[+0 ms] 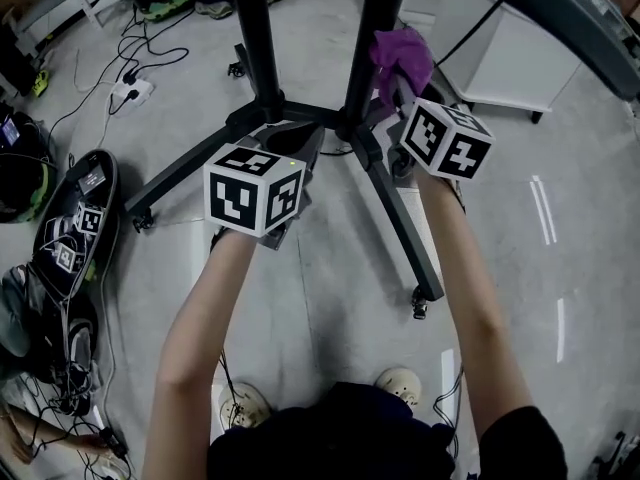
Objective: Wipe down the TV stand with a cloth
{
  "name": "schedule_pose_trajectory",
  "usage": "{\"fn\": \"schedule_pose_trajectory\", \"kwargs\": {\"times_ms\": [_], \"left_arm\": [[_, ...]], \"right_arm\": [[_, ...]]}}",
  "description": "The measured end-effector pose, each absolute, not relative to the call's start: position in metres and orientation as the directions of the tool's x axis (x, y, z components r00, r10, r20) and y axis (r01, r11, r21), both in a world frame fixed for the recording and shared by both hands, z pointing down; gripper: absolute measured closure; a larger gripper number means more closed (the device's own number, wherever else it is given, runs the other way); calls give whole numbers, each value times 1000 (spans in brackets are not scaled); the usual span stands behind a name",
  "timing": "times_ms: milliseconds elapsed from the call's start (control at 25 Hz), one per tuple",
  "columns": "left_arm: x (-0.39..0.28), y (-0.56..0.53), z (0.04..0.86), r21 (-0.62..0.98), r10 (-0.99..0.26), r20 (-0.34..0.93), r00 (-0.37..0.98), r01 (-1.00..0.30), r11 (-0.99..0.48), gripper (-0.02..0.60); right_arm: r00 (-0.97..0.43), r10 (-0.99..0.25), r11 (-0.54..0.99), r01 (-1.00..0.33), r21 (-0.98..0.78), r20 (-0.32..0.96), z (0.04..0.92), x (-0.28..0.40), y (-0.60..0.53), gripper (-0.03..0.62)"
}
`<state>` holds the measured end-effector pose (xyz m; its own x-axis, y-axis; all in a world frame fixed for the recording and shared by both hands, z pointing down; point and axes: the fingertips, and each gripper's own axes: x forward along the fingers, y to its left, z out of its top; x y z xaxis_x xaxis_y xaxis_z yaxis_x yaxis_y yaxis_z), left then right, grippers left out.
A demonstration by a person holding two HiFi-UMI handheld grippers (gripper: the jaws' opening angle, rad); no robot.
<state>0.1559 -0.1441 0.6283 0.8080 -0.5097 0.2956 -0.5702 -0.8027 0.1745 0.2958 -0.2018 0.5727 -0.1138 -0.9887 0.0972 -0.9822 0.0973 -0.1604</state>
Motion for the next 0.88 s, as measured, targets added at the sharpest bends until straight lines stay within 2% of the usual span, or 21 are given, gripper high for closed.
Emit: {"fn": "schedule_pose_trajectory", "kwargs": {"times_ms": [320,440,760,880], "left_arm": [[175,-153,552,144,-501,186,845,-528,-837,577],[179,-157,529,123,-507,151,849,-525,-842,577],[178,-158,544,111,-506,191,841,-531,-840,577],[178,-157,555,122,-511,209,834,-541,-832,577]], "right_arm": [[-141,-975,160,-982,-99,-169,433,302,-198,505],[-147,-962,167,-984,-70,-229,403,309,-207,505],[-209,-962,206,-978,32,-176,423,300,-227,505],[-213,-969,216,-976,-11,-125,455,300,-230,505]]}}
